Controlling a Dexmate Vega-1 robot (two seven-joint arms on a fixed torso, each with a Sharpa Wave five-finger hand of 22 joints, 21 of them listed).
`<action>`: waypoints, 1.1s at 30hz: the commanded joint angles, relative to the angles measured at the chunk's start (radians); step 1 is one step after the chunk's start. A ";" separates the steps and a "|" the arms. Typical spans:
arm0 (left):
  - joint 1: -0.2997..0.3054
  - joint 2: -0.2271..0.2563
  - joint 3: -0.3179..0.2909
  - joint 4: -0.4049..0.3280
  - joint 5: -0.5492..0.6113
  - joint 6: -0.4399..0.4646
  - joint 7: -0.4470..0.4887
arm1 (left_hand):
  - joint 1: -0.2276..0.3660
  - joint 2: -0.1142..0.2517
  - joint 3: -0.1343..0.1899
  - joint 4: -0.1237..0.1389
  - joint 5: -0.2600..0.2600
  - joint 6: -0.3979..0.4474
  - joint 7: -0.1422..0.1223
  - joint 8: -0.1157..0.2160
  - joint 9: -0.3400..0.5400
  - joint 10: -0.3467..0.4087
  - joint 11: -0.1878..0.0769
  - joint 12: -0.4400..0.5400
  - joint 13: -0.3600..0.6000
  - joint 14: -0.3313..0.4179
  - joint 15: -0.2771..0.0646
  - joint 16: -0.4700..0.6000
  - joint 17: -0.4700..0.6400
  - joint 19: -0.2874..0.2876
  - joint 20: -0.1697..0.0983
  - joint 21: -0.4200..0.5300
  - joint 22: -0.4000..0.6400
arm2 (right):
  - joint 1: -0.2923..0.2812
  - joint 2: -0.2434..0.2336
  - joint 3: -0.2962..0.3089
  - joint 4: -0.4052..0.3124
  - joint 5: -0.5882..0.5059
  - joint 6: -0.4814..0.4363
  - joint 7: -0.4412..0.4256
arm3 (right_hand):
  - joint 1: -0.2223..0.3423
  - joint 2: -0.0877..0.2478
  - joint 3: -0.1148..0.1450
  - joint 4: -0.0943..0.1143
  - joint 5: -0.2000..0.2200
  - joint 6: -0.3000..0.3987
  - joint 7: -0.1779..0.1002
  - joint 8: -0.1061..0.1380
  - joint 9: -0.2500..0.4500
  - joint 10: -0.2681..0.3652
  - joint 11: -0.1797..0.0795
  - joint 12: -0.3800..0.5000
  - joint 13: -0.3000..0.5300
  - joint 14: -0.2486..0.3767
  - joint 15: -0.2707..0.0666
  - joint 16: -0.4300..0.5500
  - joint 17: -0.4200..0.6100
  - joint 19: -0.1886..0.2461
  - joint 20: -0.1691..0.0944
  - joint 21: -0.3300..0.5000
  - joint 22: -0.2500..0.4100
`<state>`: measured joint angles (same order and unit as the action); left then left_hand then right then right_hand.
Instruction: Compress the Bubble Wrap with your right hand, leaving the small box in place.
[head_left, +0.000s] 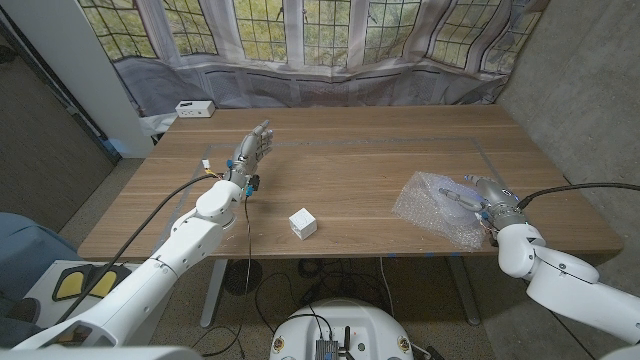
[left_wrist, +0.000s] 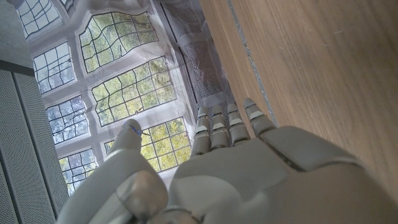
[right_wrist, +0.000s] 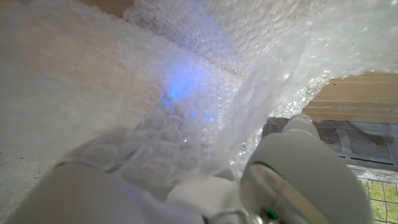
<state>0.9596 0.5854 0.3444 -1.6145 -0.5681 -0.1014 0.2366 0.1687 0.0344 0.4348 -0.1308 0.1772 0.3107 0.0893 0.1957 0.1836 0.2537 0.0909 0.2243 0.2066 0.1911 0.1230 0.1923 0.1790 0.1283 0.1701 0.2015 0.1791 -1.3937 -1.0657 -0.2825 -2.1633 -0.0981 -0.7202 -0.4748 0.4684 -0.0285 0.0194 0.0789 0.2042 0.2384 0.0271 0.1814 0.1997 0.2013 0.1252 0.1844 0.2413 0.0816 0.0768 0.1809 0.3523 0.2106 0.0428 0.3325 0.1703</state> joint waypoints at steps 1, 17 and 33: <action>0.000 0.004 0.000 0.000 -0.003 0.003 -0.003 | 0.002 0.012 0.007 0.000 -0.003 0.009 0.003 -0.003 0.002 0.009 0.002 0.001 0.004 0.009 0.004 -0.001 0.003 0.002 0.008 0.001 0.005 | -0.026 -0.011 0.039 -0.024 0.020 0.022 -0.024 | -0.017 -0.001 -0.005 0.011 0.010 -0.015 -0.001 0.000 -0.001 -0.001 -0.001 0.007 -0.002 -0.001 0.000 0.008 0.000 0.003 -0.002 -0.004 0.002; 0.000 0.001 -0.001 0.004 -0.003 -0.008 -0.005 | 0.003 0.013 0.008 0.000 -0.003 0.008 0.003 -0.003 0.002 0.010 0.001 0.001 0.004 0.010 0.003 -0.001 0.003 0.004 0.006 0.002 0.005 | -0.060 0.026 0.109 -0.026 0.021 0.150 -0.064 | -0.030 0.015 -0.005 0.010 0.014 -0.099 0.021 -0.005 -0.004 -0.009 -0.009 0.011 -0.016 0.036 -0.009 0.024 -0.023 0.064 -0.017 -0.005 0.002; 0.000 -0.004 -0.002 0.019 -0.006 -0.031 -0.018 | 0.003 0.014 0.009 0.000 -0.003 0.008 0.005 -0.004 0.002 0.012 0.004 0.001 0.004 0.012 0.001 -0.001 0.003 0.005 0.005 0.002 0.005 | -0.069 0.142 0.205 0.027 0.113 0.450 -0.021 | -0.035 0.025 -0.003 0.005 0.013 -0.072 0.045 0.012 -0.007 -0.035 0.004 0.009 -0.027 0.064 0.000 0.032 -0.043 0.104 -0.021 -0.012 0.002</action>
<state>0.9589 0.5843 0.3443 -1.6038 -0.5729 -0.1144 0.2256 0.1740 0.0397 0.4348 -0.1308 0.1772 0.3107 0.0892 0.1923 0.1835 0.2576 0.0949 0.2243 0.2066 0.1949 0.1268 0.1923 0.1790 0.1284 0.1700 0.2015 0.1791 -1.4613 -0.9998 -0.1359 -2.1728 -0.0384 -0.4515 -0.5324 0.4291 -0.0129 0.0113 0.0870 0.2119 0.1618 0.0639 0.1889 0.1904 0.1606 0.1201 0.1885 0.2136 0.1352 0.0751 0.2089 0.3106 0.3059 0.0234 0.3211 0.1701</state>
